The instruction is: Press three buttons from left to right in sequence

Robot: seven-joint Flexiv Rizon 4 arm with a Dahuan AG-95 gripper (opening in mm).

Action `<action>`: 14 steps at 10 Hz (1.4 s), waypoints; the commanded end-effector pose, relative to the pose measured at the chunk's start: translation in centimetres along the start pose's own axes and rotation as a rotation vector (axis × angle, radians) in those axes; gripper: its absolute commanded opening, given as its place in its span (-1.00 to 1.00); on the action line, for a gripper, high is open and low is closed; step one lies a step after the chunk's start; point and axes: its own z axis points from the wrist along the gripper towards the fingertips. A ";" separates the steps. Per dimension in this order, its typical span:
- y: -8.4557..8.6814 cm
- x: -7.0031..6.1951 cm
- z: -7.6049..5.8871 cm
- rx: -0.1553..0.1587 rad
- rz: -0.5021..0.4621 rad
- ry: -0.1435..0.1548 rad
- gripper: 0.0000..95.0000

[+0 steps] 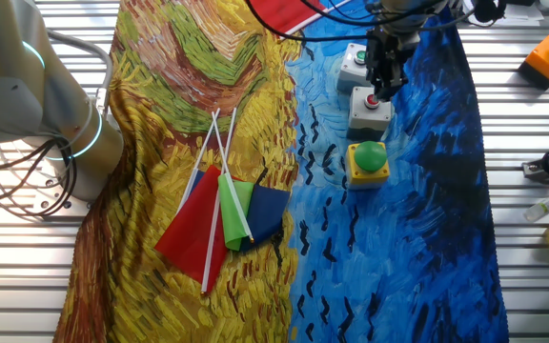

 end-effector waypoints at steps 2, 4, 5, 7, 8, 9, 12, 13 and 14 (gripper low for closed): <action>0.3 -0.2 0.4 -0.002 0.003 -0.002 -0.20; 0.5 -0.3 0.5 -0.005 0.008 -0.003 -0.20; 0.6 -0.3 0.6 -0.005 0.010 -0.004 -0.20; 0.7 -0.3 0.8 -0.007 0.009 -0.004 -0.20; 0.8 -0.2 0.9 -0.007 0.009 -0.004 -0.20; 0.8 -0.1 1.0 -0.008 0.010 -0.004 -0.20; 0.8 -0.1 1.4 -0.011 0.007 -0.005 -0.20; 0.8 -0.1 1.4 -0.012 0.008 -0.006 -0.20; 0.8 -0.1 1.5 -0.014 0.007 -0.006 -0.20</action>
